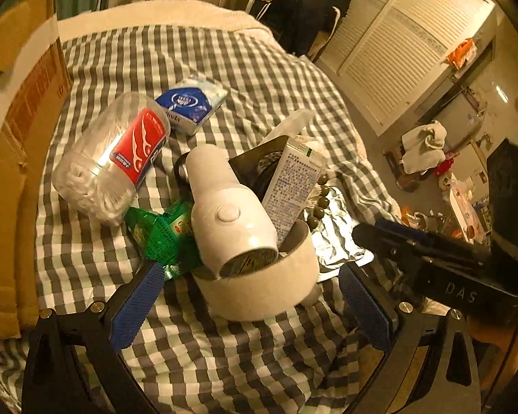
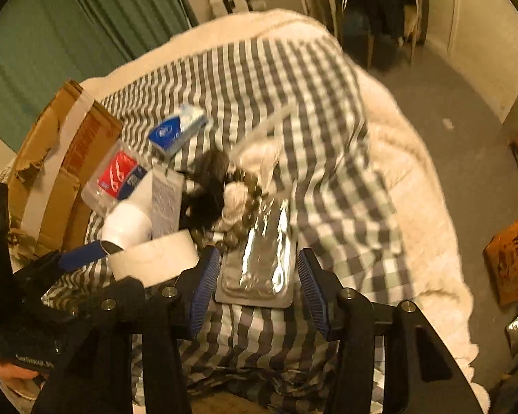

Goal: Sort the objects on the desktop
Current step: 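Move the left tool to the white tape roll while the right tool reaches the foil blister pack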

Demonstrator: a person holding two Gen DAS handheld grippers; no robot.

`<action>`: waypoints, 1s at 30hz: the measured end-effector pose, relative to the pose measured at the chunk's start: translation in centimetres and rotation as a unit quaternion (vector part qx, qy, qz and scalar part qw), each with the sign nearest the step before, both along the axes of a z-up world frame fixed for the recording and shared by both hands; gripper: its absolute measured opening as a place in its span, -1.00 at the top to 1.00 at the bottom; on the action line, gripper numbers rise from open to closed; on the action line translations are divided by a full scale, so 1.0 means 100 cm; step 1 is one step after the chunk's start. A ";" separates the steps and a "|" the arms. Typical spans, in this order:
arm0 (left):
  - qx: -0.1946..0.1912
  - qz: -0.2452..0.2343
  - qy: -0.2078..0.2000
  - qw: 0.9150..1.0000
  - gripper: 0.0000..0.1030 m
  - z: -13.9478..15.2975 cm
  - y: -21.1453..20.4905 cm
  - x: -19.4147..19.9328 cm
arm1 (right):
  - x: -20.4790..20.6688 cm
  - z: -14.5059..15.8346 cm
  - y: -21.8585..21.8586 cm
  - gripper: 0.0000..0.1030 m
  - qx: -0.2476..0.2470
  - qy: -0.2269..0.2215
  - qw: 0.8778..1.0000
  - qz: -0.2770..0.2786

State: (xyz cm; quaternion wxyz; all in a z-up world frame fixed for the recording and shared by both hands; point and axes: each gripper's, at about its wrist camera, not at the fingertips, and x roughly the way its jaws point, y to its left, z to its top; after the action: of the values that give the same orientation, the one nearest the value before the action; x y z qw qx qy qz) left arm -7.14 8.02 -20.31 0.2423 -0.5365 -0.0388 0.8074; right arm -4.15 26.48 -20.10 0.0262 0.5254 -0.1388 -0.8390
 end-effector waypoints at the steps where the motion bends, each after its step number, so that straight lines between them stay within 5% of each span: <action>1: 0.000 0.001 -0.002 1.000 -1.00 -0.003 0.001 -0.001 | -0.001 -0.003 0.002 0.07 -0.004 -0.007 1.000 -0.005; 5: 0.000 -0.003 -0.008 1.000 -1.00 -0.009 0.005 -0.004 | -0.006 -0.025 0.002 0.07 -0.032 -0.050 0.998 0.004; 13: 0.006 -0.015 -0.022 1.000 -0.96 -0.019 0.007 -0.004 | -0.013 -0.037 0.003 0.05 -0.072 -0.065 0.995 0.010; 15: 0.004 -0.018 -0.014 1.000 -0.62 -0.016 0.006 -0.001 | -0.012 -0.036 0.002 0.20 -0.077 -0.060 0.995 0.013; 18: 0.022 -0.034 -0.023 0.999 -0.31 -0.016 0.006 0.002 | -0.009 -0.029 0.006 0.57 -0.083 -0.046 0.995 0.008; 21: 0.033 -0.054 -0.028 0.998 -0.06 -0.015 0.009 0.007 | -0.003 -0.020 0.009 0.74 -0.115 -0.025 0.993 0.008; 30: 0.032 -0.079 -0.036 0.996 0.11 -0.017 0.014 0.011 | -0.012 -0.027 -0.010 0.77 -0.119 -0.040 0.992 0.031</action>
State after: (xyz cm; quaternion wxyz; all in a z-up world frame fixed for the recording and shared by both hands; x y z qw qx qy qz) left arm -6.08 9.37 -21.97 0.3207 -0.5583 -0.0308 0.7645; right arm -5.31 25.50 -22.81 0.1090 0.5556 -0.2226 -0.7937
